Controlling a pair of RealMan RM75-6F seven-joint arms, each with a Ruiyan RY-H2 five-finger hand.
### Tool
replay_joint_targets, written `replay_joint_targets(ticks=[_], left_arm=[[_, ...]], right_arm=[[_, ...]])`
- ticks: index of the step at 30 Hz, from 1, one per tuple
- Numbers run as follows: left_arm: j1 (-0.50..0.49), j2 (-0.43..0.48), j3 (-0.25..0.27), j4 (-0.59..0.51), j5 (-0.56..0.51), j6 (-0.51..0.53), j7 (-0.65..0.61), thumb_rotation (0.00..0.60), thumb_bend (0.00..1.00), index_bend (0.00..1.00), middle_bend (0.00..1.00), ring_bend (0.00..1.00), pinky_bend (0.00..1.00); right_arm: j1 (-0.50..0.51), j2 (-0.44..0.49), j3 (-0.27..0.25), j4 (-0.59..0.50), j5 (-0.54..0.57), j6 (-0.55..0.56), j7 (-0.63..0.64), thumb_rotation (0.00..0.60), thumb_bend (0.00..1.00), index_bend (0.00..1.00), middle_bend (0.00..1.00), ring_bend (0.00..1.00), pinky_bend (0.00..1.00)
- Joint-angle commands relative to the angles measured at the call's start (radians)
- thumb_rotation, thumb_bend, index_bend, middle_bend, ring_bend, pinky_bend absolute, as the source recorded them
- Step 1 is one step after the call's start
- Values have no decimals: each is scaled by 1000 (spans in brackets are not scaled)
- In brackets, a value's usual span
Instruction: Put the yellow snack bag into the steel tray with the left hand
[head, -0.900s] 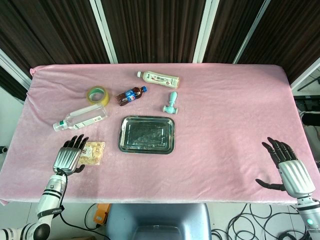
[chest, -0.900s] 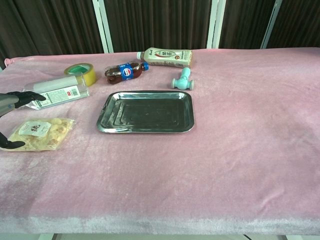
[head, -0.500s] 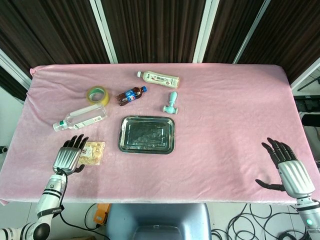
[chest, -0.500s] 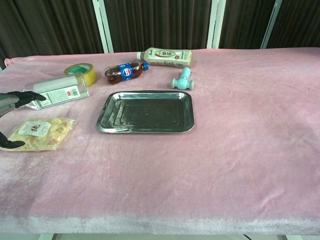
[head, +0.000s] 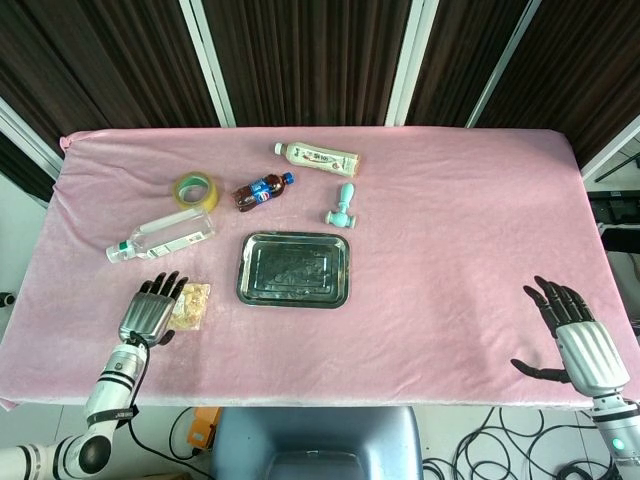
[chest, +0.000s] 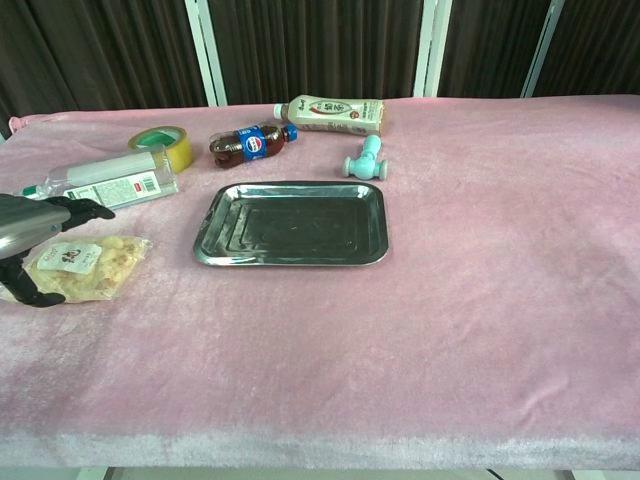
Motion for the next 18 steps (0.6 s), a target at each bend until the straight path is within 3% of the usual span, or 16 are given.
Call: replay_joint_targets(ticks=[1, 8, 11, 13, 15, 18], left_arm=[[-45, -36, -21, 42, -66, -34, 49, 600, 259, 0, 0, 0, 176], [-104, -83, -28, 111, -205, -68, 139, 600, 259, 0, 0, 0, 178], [-113, -93, -29, 126, -224, -73, 136, 600, 274, 22, 56, 21, 187], [-109, -107, -29, 145, -184, -56, 106, 600, 338, 104, 173, 134, 241], [-96, -127, -23, 175, -88, -18, 51, 600, 452, 301, 387, 370, 436], [-73, -147, -6, 217, 44, 21, -42, 600, 531, 500, 622, 599, 665]], right_arm=[[3, 2, 0, -1, 2, -5, 2, 600, 108, 0, 0, 0, 196], [5, 7, 0, -2, 3, -8, 10, 600, 109, 0, 0, 0, 196], [5, 7, 0, -1, 3, -8, 11, 600, 109, 0, 0, 0, 196], [6, 7, -1, -1, 3, -10, 10, 600, 109, 0, 0, 0, 197], [7, 6, -1, -2, 3, -13, 7, 600, 108, 0, 0, 0, 196], [8, 6, -2, -3, 3, -15, 4, 600, 109, 0, 0, 0, 196]])
